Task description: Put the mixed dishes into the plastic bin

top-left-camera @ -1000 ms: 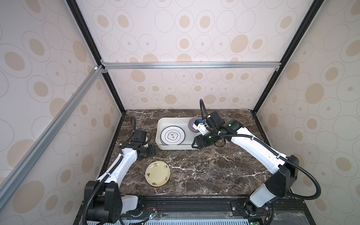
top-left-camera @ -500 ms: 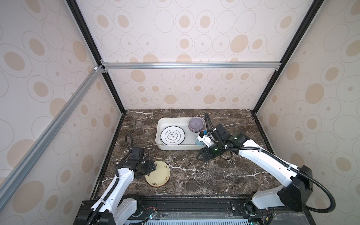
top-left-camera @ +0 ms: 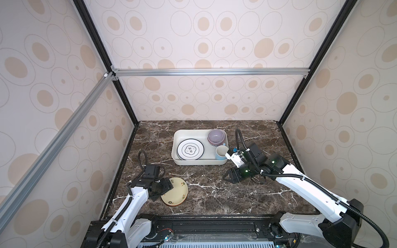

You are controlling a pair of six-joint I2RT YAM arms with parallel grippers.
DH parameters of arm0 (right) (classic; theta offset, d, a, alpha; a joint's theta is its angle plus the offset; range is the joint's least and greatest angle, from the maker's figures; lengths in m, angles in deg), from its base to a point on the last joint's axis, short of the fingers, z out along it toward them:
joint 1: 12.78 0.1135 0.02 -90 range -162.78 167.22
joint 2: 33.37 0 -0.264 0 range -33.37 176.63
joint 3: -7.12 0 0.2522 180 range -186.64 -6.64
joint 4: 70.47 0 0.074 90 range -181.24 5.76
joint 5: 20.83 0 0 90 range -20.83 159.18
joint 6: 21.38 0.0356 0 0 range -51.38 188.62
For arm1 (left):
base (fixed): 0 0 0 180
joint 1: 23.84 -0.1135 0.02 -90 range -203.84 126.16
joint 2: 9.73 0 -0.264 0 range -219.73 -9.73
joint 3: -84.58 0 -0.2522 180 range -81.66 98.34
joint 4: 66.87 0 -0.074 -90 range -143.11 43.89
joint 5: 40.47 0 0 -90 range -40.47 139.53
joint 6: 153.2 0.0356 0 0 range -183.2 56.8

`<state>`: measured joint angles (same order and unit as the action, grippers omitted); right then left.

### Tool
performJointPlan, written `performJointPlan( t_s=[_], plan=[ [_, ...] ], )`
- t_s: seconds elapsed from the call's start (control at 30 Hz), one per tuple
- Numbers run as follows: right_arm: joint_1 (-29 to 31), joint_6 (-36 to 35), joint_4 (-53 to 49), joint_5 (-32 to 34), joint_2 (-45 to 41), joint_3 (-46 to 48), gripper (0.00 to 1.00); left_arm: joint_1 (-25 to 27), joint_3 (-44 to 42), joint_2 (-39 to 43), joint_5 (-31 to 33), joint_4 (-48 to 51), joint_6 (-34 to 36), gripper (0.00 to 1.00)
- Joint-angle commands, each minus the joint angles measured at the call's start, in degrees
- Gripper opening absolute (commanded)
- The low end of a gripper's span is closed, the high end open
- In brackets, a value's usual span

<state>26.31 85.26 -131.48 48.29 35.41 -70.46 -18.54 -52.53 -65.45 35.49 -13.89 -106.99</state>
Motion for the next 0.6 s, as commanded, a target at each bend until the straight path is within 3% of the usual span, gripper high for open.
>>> performJointPlan(
  t_s=[0.0,0.23,0.57],
  plan=[
    [0.3,0.2,-0.9,1.2,-1.7,1.2,0.6,0.5,0.0,-0.7,-1.0,-0.8,-1.1,0.8],
    [0.3,-0.4,-1.4,2.1,-1.7,1.2,0.6,4.1,0.0,-3.0,-0.8,-3.6,-3.2,0.78],
    [0.2,-1.0,-2.5,3.6,-1.6,0.9,0.6,16.5,4.8,-12.9,-0.1,-10.8,-8.6,0.75]
  ],
)
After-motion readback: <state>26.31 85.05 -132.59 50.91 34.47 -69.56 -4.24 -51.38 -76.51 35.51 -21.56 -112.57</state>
